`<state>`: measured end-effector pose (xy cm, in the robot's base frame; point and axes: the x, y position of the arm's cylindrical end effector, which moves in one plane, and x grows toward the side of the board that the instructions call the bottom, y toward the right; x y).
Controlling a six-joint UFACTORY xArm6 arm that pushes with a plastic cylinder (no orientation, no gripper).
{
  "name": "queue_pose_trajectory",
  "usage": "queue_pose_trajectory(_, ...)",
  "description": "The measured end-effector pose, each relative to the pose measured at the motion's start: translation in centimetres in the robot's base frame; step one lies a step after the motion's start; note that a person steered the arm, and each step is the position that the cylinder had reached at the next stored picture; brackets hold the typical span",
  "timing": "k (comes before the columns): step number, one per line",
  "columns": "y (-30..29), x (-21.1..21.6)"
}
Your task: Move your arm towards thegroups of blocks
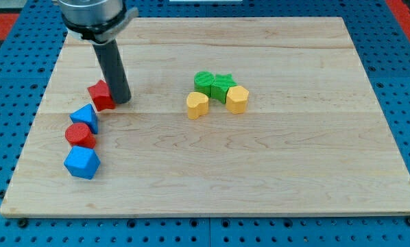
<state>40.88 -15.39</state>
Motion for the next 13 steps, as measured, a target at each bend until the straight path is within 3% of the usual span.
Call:
queue_pose_trajectory(1, 0.9, 0.5)
queue_pose_trajectory(3, 6.3, 11.4)
queue_pose_trajectory(5, 2.4, 14.2)
queue_pose_trajectory(6, -0.4, 14.2)
queue_pose_trajectory(13, -1.4, 13.9)
